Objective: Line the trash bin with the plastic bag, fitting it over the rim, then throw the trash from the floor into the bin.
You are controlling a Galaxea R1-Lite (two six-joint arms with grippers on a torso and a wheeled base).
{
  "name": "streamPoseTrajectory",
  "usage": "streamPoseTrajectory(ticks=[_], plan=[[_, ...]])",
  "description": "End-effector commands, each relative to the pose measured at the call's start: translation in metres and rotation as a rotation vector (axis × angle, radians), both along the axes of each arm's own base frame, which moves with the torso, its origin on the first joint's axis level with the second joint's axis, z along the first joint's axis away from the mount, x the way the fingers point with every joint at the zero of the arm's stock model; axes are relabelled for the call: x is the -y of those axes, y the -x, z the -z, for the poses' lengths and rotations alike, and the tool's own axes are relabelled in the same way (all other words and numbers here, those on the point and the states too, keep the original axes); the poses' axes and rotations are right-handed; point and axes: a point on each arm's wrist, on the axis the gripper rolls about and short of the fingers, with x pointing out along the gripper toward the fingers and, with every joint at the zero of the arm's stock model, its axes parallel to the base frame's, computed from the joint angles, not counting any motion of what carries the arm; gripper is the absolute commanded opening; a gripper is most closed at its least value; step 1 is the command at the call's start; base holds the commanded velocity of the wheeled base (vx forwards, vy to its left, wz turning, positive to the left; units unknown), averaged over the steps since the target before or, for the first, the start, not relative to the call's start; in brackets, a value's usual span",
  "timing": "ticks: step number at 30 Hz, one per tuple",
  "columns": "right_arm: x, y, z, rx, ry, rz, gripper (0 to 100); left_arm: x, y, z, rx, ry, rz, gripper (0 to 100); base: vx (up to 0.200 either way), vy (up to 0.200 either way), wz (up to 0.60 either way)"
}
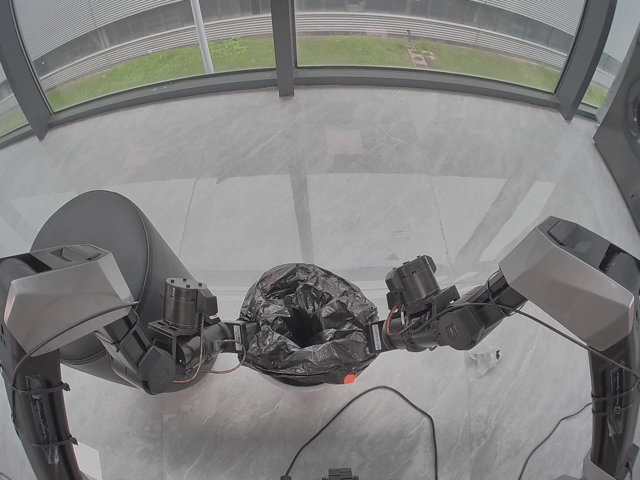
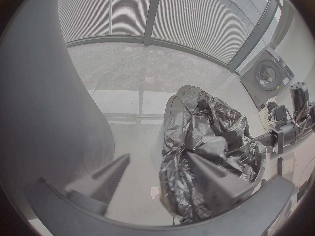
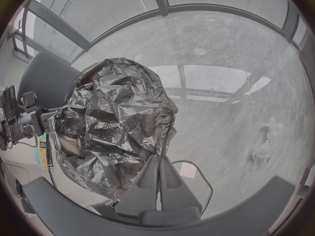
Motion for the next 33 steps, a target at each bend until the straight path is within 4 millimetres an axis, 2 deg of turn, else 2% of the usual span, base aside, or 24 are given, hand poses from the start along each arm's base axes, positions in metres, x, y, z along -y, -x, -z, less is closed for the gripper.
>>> streamPoseTrajectory(ticks=[1, 8, 15, 19, 26, 33], plan=[[0.000, 0.000, -0.001, 0.004, -0.003, -0.001, 0, 0.000, 0.000, 0.001, -0.003, -0.002, -0.005, 100, 0.000, 0.000, 0.00], [-0.002, 0.001, -0.004, 0.009, -0.006, -0.007, 0, -0.002, 0.002, 0.002, -0.011, -0.027, -0.037, 100, 0.000, 0.000, 0.00], [-0.013, 0.008, -0.007, 0.018, -0.010, -0.035, 0, -0.005, 0.008, 0.004, -0.040, -0.070, -0.080, 100, 0.000, 0.000, 0.00], [-0.019, 0.010, -0.011, 0.029, -0.020, -0.048, 0, -0.008, 0.014, 0.007, -0.066, -0.085, -0.100, 100, 0.000, 0.000, 0.00], [-0.022, 0.010, -0.012, 0.032, -0.022, -0.052, 0, -0.005, 0.014, 0.018, -0.100, -0.061, -0.121, 100, 0.000, 0.000, 0.00], [-0.022, 0.011, -0.013, 0.033, -0.025, -0.048, 0, -0.001, 0.013, 0.011, -0.076, -0.045, -0.129, 100, 0.000, 0.000, 0.00]])
